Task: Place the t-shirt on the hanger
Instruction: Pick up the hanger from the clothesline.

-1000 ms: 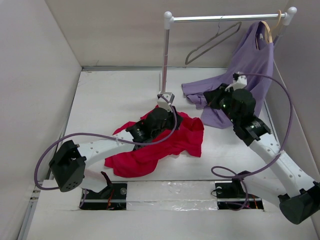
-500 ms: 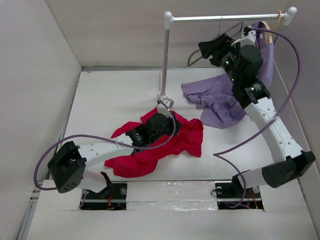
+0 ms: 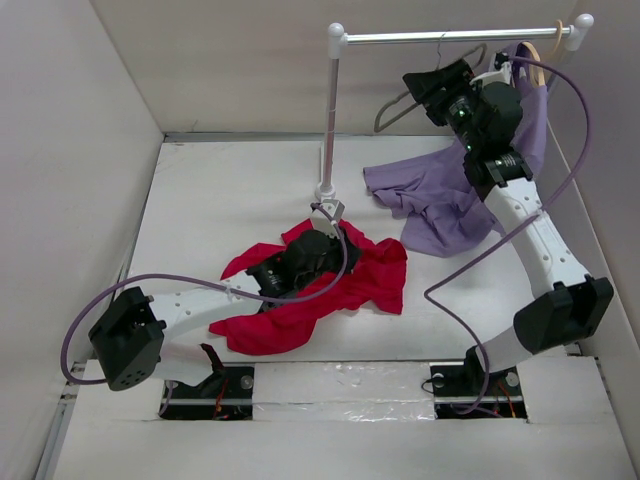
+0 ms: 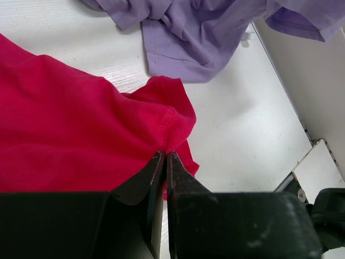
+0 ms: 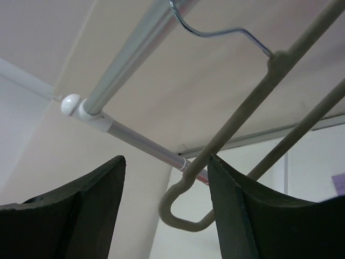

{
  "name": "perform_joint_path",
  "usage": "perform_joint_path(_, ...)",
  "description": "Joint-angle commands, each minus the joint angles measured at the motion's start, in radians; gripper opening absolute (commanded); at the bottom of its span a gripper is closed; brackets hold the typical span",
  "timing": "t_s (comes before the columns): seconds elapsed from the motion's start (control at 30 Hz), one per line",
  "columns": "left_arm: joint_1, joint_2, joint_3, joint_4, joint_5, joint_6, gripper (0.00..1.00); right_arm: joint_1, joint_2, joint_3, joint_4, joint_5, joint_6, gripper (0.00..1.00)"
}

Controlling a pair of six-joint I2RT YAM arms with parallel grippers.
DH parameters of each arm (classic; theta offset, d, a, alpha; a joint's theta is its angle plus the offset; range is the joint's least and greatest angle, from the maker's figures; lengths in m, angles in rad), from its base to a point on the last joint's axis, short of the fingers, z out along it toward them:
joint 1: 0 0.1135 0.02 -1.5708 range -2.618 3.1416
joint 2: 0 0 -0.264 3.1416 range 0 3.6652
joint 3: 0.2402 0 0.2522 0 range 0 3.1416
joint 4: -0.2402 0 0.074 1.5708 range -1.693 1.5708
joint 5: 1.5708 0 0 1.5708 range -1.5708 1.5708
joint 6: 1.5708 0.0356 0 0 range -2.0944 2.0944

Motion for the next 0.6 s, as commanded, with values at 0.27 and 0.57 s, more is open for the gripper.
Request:
perform_joint_path(0.27, -0.007, -0.009, 0.0, 0.056, 0.002, 0.007, 0.0, -0.016, 0.047, -0.013, 0.109, -0.027, 0.083, 0.63)
perform_joint_path(0.57, -0.007, -0.027, -0.03, 0.062, -0.011, -0.002, 0.0, -0.016, 0.131, 0.055, 0.163, -0.052, 0.101, 0.49)
